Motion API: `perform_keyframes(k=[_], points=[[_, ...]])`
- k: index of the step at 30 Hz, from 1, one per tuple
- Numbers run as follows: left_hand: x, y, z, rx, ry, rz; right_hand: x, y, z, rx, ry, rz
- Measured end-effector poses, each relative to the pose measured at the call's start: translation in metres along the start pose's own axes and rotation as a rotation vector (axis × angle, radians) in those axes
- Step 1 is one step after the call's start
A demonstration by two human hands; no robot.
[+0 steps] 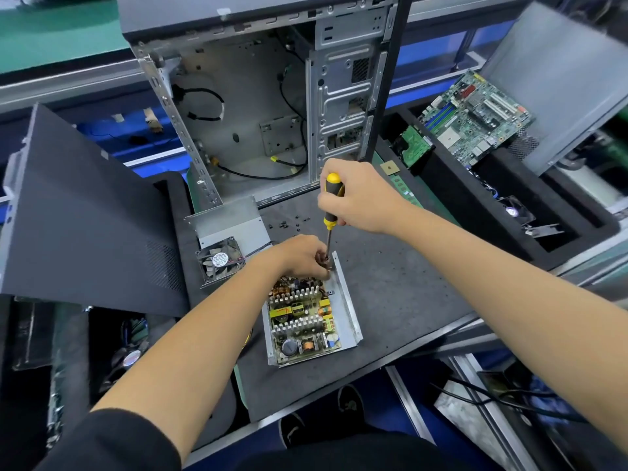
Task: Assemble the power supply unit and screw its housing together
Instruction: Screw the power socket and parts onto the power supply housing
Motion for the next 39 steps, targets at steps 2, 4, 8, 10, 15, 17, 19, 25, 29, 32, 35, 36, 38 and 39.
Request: perform_keyframes(k=[2, 4, 8, 10, 15, 17, 19, 25, 29, 32, 35, 36, 38, 39], points=[[0.001, 0.002, 0.001, 0.013, -0.003, 0.007, -0.001, -0.002, 0.000, 0.008, 0.002, 0.002], [0.002, 0.005, 0.002, 0.030, -0.024, 0.019, -0.002, -0.003, 0.000, 0.009, -0.007, 0.001], [0.002, 0.009, 0.003, 0.044, 0.023, 0.031, -0.003, -0.005, 0.002, 0.038, 0.001, 0.006], [0.005, 0.010, 0.007, 0.063, 0.023, 0.012, -0.003, -0.006, 0.004, 0.046, 0.003, 0.003], [0.006, 0.010, 0.009, 0.077, 0.008, -0.007, -0.003, -0.012, 0.016, 0.105, -0.035, -0.015], [0.007, 0.011, 0.010, 0.063, 0.011, -0.021, -0.004, -0.014, 0.021, 0.137, -0.057, -0.027], [0.007, 0.011, 0.013, 0.043, 0.012, -0.038, -0.005, -0.017, 0.027, 0.176, -0.086, -0.041], [0.004, 0.011, 0.013, -0.008, 0.003, -0.071, -0.013, -0.021, 0.039, 0.259, -0.184, -0.044], [0.003, 0.013, 0.020, 0.047, -0.044, -0.073, -0.020, -0.025, 0.046, 0.296, -0.228, -0.040], [0.002, 0.013, 0.018, 0.017, -0.070, -0.055, -0.026, -0.028, 0.052, 0.318, -0.252, -0.035], [-0.001, 0.012, 0.017, -0.026, -0.100, -0.024, -0.029, -0.029, 0.057, 0.326, -0.285, -0.047], [-0.001, 0.011, 0.016, -0.040, -0.101, -0.014, -0.030, -0.028, 0.058, 0.327, -0.294, -0.050], [-0.002, 0.010, 0.016, -0.071, -0.103, -0.001, -0.032, -0.028, 0.059, 0.327, -0.301, -0.051], [-0.001, 0.010, 0.016, -0.086, -0.113, -0.006, -0.033, -0.028, 0.060, 0.328, -0.304, -0.049]])
Point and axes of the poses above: each hand's wrist, its own y-axis towards the middle knuckle, its own z-axis out of the palm, x = y × z, the point moved 7 cm from there along y, towards the middle knuckle, and after that the axes turned 13 degrees about z, right-handed, at the moved point
